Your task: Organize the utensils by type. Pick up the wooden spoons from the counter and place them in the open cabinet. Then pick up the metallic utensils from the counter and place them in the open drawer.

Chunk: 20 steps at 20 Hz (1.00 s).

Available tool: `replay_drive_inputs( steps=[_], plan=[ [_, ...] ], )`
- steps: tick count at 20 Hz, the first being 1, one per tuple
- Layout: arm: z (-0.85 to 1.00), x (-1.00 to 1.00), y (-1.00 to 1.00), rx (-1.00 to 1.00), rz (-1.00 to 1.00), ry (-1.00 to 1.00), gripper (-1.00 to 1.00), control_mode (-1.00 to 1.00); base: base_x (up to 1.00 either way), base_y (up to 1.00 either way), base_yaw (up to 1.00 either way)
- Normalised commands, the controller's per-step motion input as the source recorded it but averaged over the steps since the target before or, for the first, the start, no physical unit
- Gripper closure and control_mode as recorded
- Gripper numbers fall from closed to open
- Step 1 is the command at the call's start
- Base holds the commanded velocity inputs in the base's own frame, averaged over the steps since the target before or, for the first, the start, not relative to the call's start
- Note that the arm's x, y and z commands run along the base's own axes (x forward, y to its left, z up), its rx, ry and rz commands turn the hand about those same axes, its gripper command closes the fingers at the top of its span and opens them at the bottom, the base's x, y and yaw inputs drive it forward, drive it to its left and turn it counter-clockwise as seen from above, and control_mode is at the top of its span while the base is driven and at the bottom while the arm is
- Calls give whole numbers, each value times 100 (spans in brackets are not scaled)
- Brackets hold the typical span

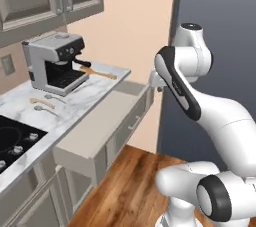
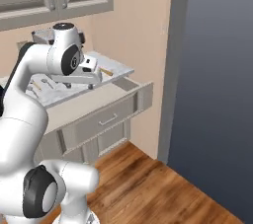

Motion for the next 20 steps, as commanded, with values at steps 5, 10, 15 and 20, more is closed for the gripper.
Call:
replay_drive_inputs(
  steps=[5,10,15,20],
  plan=[
    [0,0,0,0,0,0,-100,100,-33,73,-45],
    [0,0,0,0,0,0,-100,100,0,93,-36],
    [0,0,0,0,0,0,-100,100,0,83,-28],
    [0,0,0,0,0,0,-100,100,-10,51,-23]
  ],
)
